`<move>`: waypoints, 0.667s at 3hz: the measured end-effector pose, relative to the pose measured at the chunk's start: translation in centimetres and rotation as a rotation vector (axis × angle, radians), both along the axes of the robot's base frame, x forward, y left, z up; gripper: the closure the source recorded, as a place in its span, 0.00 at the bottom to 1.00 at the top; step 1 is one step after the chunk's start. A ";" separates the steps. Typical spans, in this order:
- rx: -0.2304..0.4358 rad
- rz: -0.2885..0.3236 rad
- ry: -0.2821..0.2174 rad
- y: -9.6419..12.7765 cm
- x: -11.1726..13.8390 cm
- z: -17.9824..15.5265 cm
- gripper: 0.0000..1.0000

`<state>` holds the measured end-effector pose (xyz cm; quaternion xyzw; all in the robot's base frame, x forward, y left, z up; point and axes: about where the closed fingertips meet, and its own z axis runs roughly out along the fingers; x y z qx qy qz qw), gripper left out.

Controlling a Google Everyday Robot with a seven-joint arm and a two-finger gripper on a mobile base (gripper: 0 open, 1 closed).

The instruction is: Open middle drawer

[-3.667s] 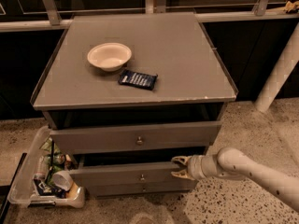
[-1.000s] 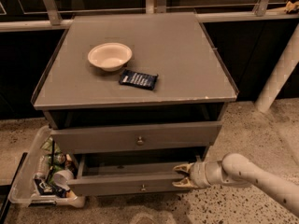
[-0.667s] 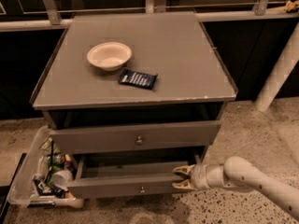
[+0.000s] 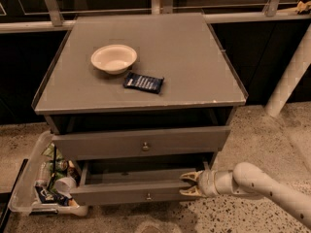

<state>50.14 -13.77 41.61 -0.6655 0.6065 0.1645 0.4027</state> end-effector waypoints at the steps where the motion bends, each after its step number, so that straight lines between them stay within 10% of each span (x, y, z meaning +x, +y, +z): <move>1: 0.000 0.000 0.000 0.0 0.0 0.0 0.35; 2: 0.050 0.028 0.017 -0.3 -0.6 -0.3 0.12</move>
Offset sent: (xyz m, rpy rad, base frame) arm -0.0182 -0.0155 -0.0069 0.1518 0.0479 0.0796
